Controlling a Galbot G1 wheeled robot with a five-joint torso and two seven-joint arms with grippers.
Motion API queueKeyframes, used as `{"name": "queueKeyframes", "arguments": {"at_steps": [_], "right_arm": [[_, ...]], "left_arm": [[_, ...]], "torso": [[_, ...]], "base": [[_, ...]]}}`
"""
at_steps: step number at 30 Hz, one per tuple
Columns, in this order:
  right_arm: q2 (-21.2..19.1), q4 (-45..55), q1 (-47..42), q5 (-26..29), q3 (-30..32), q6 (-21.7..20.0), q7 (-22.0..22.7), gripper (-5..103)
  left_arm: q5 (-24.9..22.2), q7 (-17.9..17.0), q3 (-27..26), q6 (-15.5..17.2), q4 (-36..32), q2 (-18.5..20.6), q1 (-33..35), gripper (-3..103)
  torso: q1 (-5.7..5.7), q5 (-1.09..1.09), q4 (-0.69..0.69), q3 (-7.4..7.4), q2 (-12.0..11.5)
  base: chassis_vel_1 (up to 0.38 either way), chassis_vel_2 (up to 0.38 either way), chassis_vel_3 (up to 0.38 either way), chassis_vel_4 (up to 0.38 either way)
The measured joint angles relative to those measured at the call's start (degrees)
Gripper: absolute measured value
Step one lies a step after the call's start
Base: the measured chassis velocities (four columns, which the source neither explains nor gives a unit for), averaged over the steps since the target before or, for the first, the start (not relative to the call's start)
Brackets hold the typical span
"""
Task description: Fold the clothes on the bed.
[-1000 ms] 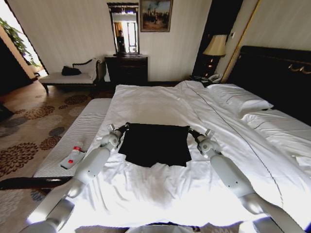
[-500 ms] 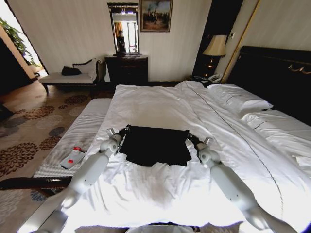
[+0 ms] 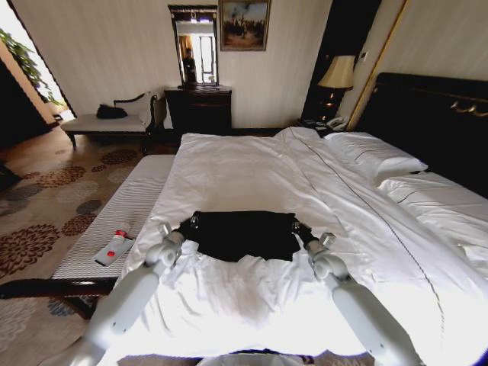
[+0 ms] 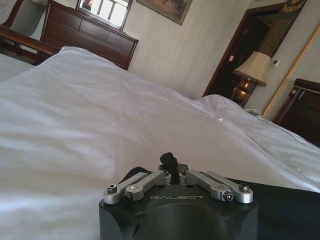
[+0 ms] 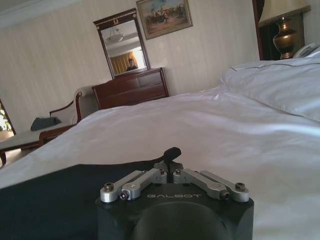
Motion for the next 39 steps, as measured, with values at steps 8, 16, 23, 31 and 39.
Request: {"name": "queueKeyframes", "arguments": {"at_steps": [8,16,23,31,39], "right_arm": [[1.1,2.1,-6.0,-2.9,1.8,1.2,-0.5,0],[3.1,2.6,-9.6,-5.4,2.3,2.4,-0.8,0],[3.2,5.6,-13.7,-7.3,3.4,2.9,-1.3,4],[3.1,7.7,-17.9,-9.7,5.5,3.6,-1.9,31],[2.1,13.2,-22.5,-8.7,8.6,4.2,-1.6,58]], "left_arm": [[1.0,0.0,-0.3,-0.5,-2.0,1.0,2.2,2],[2.4,-0.5,-0.2,-0.6,-5.7,3.9,5.1,2],[5.3,-1.5,-0.5,-0.5,-7.8,5.9,7.4,-1],[7.7,-2.7,-0.8,0.2,-8.1,6.9,9.1,25],[9.3,-2.6,-3.2,-0.1,-11.3,7.7,11.7,52]], "torso": [[0.0,0.0,-0.01,0.0,0.0],[0.01,0.01,0.01,0.0,0.0],[0.01,0.0,0.0,0.0,0.0],[0.01,0.0,0.01,0.0,0.0],[0.01,0.02,0.01,0.01,0.0]], "base": [[0.0,0.0,0.0,0.0],[0.0,0.0,0.0,0.0],[0.0,0.0,0.0,0.0],[0.0,0.0,0.0,0.0],[0.0,0.0,0.0,0.0]]}}
